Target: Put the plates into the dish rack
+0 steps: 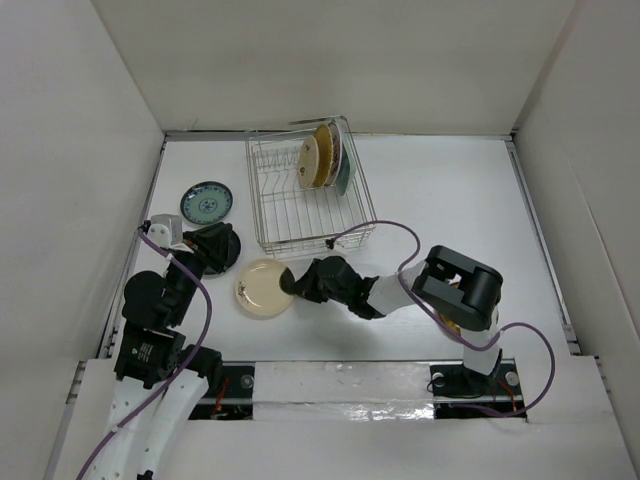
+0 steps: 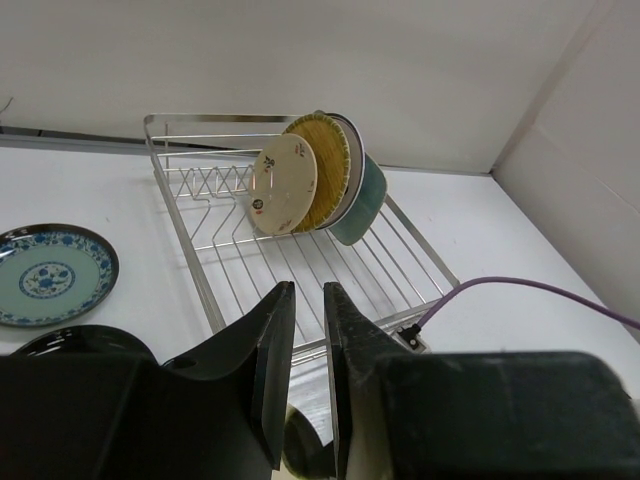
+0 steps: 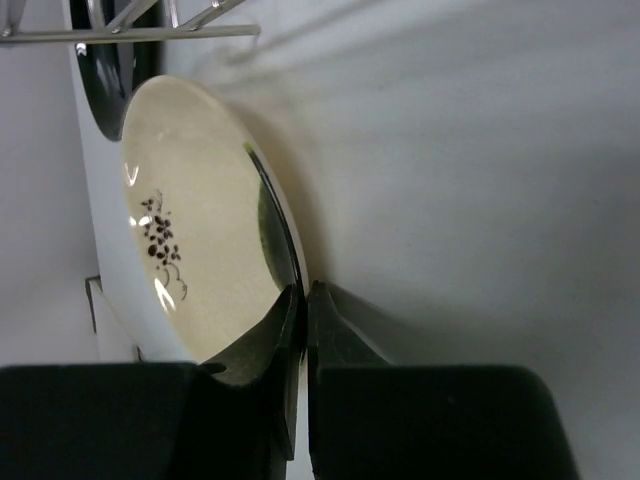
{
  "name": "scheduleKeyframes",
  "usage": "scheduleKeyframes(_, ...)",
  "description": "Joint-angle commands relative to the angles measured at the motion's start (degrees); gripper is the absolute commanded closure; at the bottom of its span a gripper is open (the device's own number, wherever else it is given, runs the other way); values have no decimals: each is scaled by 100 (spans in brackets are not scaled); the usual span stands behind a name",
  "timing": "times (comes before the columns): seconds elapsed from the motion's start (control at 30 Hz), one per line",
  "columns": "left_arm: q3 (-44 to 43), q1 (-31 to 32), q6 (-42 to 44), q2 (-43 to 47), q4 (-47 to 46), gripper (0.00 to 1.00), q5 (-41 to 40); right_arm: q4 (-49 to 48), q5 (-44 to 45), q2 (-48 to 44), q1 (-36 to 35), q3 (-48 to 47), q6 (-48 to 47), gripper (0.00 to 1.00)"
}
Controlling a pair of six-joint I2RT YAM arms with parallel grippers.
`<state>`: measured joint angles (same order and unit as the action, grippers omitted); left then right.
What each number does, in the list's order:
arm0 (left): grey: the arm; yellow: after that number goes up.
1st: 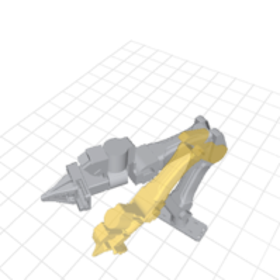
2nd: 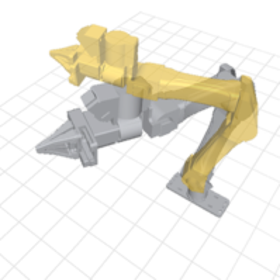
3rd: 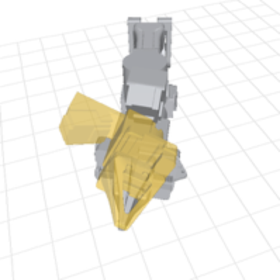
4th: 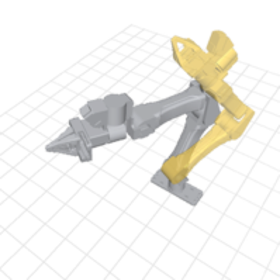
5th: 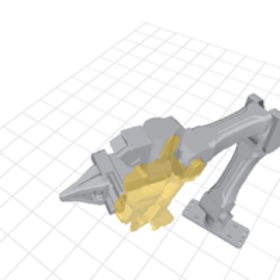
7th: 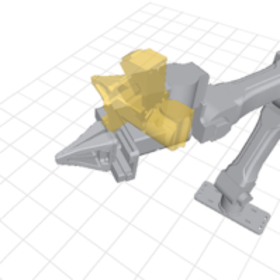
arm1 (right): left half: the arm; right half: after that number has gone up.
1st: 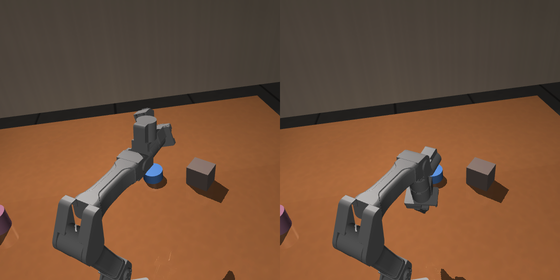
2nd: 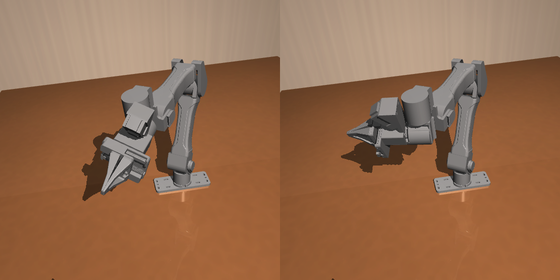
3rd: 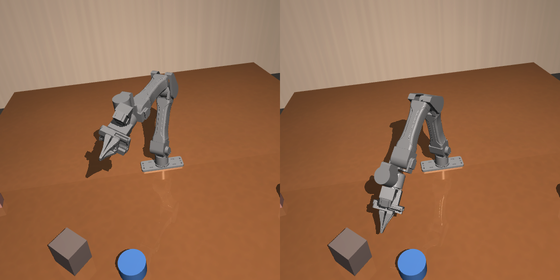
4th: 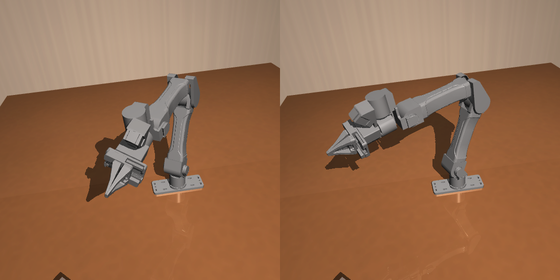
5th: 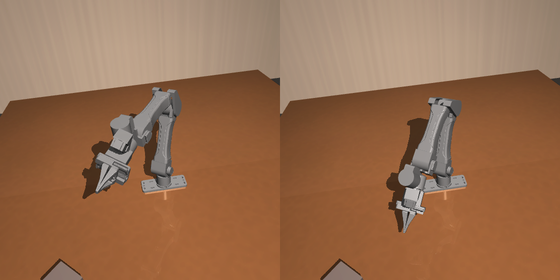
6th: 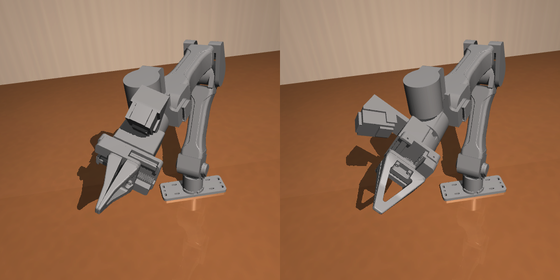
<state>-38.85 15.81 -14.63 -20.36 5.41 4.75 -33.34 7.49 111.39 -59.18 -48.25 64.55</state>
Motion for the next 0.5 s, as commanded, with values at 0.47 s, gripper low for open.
scheduleKeyframes(0.47, -9, 36, 31, 164, -286, 85, -97, 2600, 1444, -2140, -472, -1070, -2885, 100)
